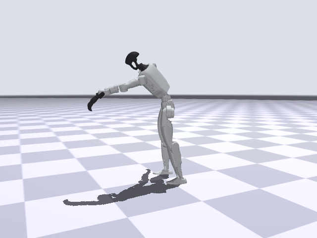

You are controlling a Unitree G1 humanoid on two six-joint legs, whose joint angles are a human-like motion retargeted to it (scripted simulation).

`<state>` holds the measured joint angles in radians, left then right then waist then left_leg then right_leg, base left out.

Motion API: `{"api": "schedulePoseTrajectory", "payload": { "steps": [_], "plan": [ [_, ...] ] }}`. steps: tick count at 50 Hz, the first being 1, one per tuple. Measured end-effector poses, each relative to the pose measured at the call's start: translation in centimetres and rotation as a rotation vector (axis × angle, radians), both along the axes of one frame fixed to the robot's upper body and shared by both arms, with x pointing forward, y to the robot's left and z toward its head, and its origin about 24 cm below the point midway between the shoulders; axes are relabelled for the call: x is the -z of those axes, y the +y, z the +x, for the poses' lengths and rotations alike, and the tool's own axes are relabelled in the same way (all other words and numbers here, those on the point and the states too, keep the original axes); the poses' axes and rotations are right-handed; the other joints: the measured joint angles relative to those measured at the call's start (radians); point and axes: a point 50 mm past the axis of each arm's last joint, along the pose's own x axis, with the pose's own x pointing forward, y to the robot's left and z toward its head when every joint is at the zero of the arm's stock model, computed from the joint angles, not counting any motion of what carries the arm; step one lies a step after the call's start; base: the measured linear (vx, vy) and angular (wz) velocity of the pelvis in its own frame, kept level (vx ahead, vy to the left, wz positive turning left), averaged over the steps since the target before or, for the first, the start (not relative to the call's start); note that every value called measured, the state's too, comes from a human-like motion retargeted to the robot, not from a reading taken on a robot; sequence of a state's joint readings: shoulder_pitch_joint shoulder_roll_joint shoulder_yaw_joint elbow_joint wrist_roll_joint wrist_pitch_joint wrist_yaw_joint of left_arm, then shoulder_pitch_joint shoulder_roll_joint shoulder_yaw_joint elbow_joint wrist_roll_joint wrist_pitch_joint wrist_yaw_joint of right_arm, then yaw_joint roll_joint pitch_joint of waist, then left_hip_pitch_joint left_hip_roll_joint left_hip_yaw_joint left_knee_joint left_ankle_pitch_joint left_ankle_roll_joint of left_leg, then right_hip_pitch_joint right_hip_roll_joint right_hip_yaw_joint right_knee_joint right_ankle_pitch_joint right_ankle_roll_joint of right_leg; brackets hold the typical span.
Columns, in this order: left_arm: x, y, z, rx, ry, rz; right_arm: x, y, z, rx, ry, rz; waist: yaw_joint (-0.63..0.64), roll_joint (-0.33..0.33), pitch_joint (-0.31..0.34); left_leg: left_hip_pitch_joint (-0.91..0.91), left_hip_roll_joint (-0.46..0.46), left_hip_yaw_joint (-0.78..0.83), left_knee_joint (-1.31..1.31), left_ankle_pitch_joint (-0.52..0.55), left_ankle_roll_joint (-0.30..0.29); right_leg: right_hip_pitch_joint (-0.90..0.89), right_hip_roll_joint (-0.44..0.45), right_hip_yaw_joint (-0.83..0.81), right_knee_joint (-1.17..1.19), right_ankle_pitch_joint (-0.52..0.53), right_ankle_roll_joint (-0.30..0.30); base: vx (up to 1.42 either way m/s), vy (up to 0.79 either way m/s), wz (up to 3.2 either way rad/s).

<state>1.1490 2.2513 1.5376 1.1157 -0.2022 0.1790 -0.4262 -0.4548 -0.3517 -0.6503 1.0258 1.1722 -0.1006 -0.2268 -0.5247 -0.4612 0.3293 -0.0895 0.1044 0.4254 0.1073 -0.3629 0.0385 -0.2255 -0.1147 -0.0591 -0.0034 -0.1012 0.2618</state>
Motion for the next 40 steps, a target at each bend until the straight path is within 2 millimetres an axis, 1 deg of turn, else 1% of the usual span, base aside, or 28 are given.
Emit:
{"api": "schedulePoseTrajectory", "payload": {
  "steps": [2, 4, 6, 8, 10, 13, 15, 16, 17, 18, 19, 20, 22, 23, 25, 27, 28, 29, 30, 32, 33, 35, 37, 40],
  "plan": [
    [0.1, 1.4, -1.7, -0.054, -0.068, -0.132, -2.4, -3.0, -0.2, 0.094, -0.028, -0.050, 0.038, -0.014, 0.007, -0.056, 0.010, -0.028, 0.012, -0.001, 0.007, -0.037, 0.003, -0.025, 0.000, 0.004, -0.001, -0.02, 0.08, 0.54],
    [0.7, 3.3, -4.1, -0.145, -0.163, -0.286, -4.9, -5.9, -1.0, 0.165, -0.033, -0.124, 0.070, -0.028, 0.004, -0.102, 0.024, -0.059, 0.023, -0.002, 0.011, -0.063, 0.012, -0.053, 0.003, 0.005, -0.007, -0.02, 0.04, 0.59],
    [2.0, 5.1, -6.9, -0.260, -0.279, -0.450, -7.8, -8.7, -1.9, 0.219, -0.029, -0.214, 0.099, -0.038, -0.003, -0.142, 0.041, -0.090, 0.035, -0.002, 0.011, -0.083, 0.024, -0.083, 0.005, 0.005, -0.018, -0.03, 0.00, 0.60],
    [4.2, 6.6, -9.5, -0.385, -0.393, -0.601, -11.4, -11.5, -3.0, 0.269, -0.024, -0.323, 0.131, -0.046, -0.007, -0.169, 0.052, -0.119, 0.047, -0.004, 0.011, -0.091, 0.030, -0.110, 0.008, 0.002, -0.027, -0.03, 0.00, 0.59],
    [5.5, 7.2, -11.0, -0.465, -0.454, -0.670, -14.9, -14.1, -5.0, 0.331, -0.002, -0.436, 0.186, -0.057, -0.017, -0.184, 0.060, -0.147, 0.053, -0.004, 0.009, -0.089, 0.036, -0.138, 0.012, -0.003, -0.033, -0.02, 0.00, 0.59],
    [6.9, 8.6, -14.7, -0.607, -0.513, -0.703, -20.6, -17.4, -8.6, 0.421, 0.054, -0.595, 0.292, -0.059, -0.026, -0.188, 0.094, -0.189, 0.074, -0.015, 0.000, -0.059, 0.064, -0.178, 0.009, -0.009, -0.044, -0.01, -0.01, 0.47],
    [8.2, 9.8, -19.3, -0.726, -0.517, -0.686, -24.2, -18.5, -10.2, 0.429, 0.128, -0.717, 0.370, -0.059, -0.063, -0.157, 0.134, -0.203, 0.115, -0.046, -0.013, 0.000, 0.100, -0.190, -0.002, -0.012, -0.052, 0.01, -0.01, 0.10],
    [9.5, 10.5, -24.3, -0.844, -0.471, -0.644, -25.3, -18.3, -9.4, 0.363, 0.189, -0.805, 0.370, -0.059, -0.160, -0.137, 0.154, -0.201, 0.140, -0.067, -0.019, 0.031, 0.116, -0.187, -0.008, -0.015, -0.055, 0.08, 0.01, -0.09],
    [13.3, 10.9, -31.7, -1.034, -0.413, -0.563, -26.9, -17.6, -8.0, 0.285, 0.265, -0.923, 0.365, -0.056, -0.283, -0.110, 0.137, -0.191, 0.135, -0.072, -0.017, 0.052, 0.099, -0.179, -0.008, -0.020, -0.050, 0.13, 0.09, 0.02],
    [30.5, 8.8, -34.8, -1.148, -0.179, -0.638, -29.2, -16.3, -5.7, 0.186, 0.369, -1.104, 0.352, -0.049, -0.461, -0.070, 0.044, -0.166, 0.071, -0.045, 0.004, 0.051, 0.012, -0.162, 0.005, -0.032, -0.030, 0.11, 0.14, 0.21],
    [40.7, 5.3, -28.6, -1.046, -0.098, -0.729, -33.0, -16.4, -6.6, 0.228, 0.433, -1.219, 0.446, -0.045, -0.464, -0.032, -0.004, -0.157, 0.016, -0.019, 0.015, 0.056, -0.031, -0.156, 0.022, -0.043, -0.019, 0.05, 0.15, 0.33],
    [44.0, 3.2, -22.7, -0.977, -0.124, -0.711, -37.3, -17.0, -9.9, 0.354, 0.479, -1.284, 0.593, -0.041, -0.381, 0.006, -0.030, -0.157, -0.035, 0.007, 0.021, 0.063, -0.053, -0.156, 0.042, -0.054, -0.014, -0.01, 0.08, 0.34],
    [44.0, 3.2, -21.2, -0.962, -0.166, -0.728, -40.0, -16.3, -10.6, 0.377, 0.505, -1.382, 0.710, -0.051, -0.323, 0.012, -0.023, -0.173, -0.032, 0.005, 0.018, 0.080, -0.047, -0.172, 0.041, -0.057, -0.017, -0.01, 0.03, 0.37],
    [44.0, 3.2, -20.6, -0.957, -0.183, -0.738, -41.0, -15.9, -10.6, 0.377, 0.531, -1.433, 0.763, -0.055, -0.295, 0.015, -0.020, -0.181, -0.028, 0.003, 0.017, 0.091, -0.045, -0.181, 0.040, -0.059, -0.018, 0.00, 0.01, 0.41],
    [44.3, 2.9, -19.7, -0.949, -0.202, -0.758, -42.4, -14.9, -9.8, 0.355, 0.611, -1.541, 0.862, -0.059, -0.242, 0.024, -0.014, -0.198, -0.019, -0.001, 0.015, 0.114, -0.041, -0.198, 0.039, -0.063, -0.022, 0.00, 0.01, 0.42],
    [45.1, 2.2, -20.1, -0.977, -0.213, -0.789, -44.1, -12.6, -5.9, 0.277, 0.708, -1.670, 0.915, -0.059, -0.212, 0.036, -0.015, -0.215, -0.015, -0.004, 0.014, 0.139, -0.043, -0.214, 0.039, -0.069, -0.025, 0.01, 0.01, 0.48],
    [46.0, 1.5, -21.0, -1.008, -0.215, -0.814, -45.5, -10.6, -3.5, 0.228, 0.749, -1.754, 0.914, -0.059, -0.223, 0.026, -0.019, -0.227, -0.015, -0.002, 0.015, 0.135, -0.048, -0.225, 0.042, -0.071, -0.026, 0.01, 0.01, 0.60],
    [46.8, 0.8, -21.5, -1.026, -0.214, -0.841, -46.5, -9.1, -2.0, 0.191, 0.801, -1.831, 0.926, -0.059, -0.225, 0.017, -0.022, -0.240, -0.013, 0.000, 0.016, 0.133, -0.052, -0.237, 0.044, -0.075, -0.028, 0.02, 0.01, 0.66],
    [47.5, 0.1, -21.7, -1.037, -0.212, -0.868, -46.9, -7.8, -0.6, 0.154, 0.856, -1.901, 0.946, -0.059, -0.221, 0.008, -0.024, -0.252, -0.012, 0.001, 0.016, 0.132, -0.055, -0.248, 0.046, -0.078, -0.030, 0.02, 0.01, 0.69],
    [49.0, -1.6, -21.6, -1.056, -0.220, -0.939, -47.0, -5.8, 1.7, 0.075, 0.955, -2.010, 0.993, -0.058, -0.204, -0.007, -0.031, -0.280, -0.008, 0.004, 0.017, 0.133, -0.062, -0.274, 0.050, -0.086, -0.036, 0.02, 0.01, 0.73],
    [49.7, -2.4, -21.5, -1.066, -0.230, -0.979, -46.8, -4.9, 2.8, 0.032, 0.996, -2.053, 1.018, -0.058, -0.193, -0.016, -0.035, -0.294, -0.007, 0.006, 0.018, 0.134, -0.066, -0.288, 0.052, -0.090, -0.039, 0.02, 0.00, 0.79],
    [51.1, -4.2, -21.2, -1.093, -0.260, -1.062, -45.7, -3.5, 4.9, -0.069, 1.053, -2.112, 1.068, -0.057, -0.169, -0.032, -0.044, -0.326, -0.004, 0.010, 0.018, 0.138, -0.075, -0.318, 0.055, -0.099, -0.047, 0.02, 0.00, 0.86],
    [52.2, -5.8, -21.0, -1.135, -0.303, -1.145, -43.5, -2.6, 6.9, -0.194, 1.076, -2.131, 1.117, -0.053, -0.147, -0.047, -0.054, -0.360, -0.003, 0.016, 0.018, 0.144, -0.083, -0.352, 0.058, -0.108, -0.056, 0.03, 0.00, 0.95],
    [53.8, -8.3, -21.1, -1.217, -0.370, -1.263, -39.1, -1.7, 9.5, -0.402, 1.091, -2.115, 1.186, -0.030, -0.119, -0.063, -0.069, -0.418, -0.004, 0.027, 0.015, 0.164, -0.094, -0.411, 0.058, -0.123, -0.072, 0.02, 0.00, 1.05]
  ]
}}
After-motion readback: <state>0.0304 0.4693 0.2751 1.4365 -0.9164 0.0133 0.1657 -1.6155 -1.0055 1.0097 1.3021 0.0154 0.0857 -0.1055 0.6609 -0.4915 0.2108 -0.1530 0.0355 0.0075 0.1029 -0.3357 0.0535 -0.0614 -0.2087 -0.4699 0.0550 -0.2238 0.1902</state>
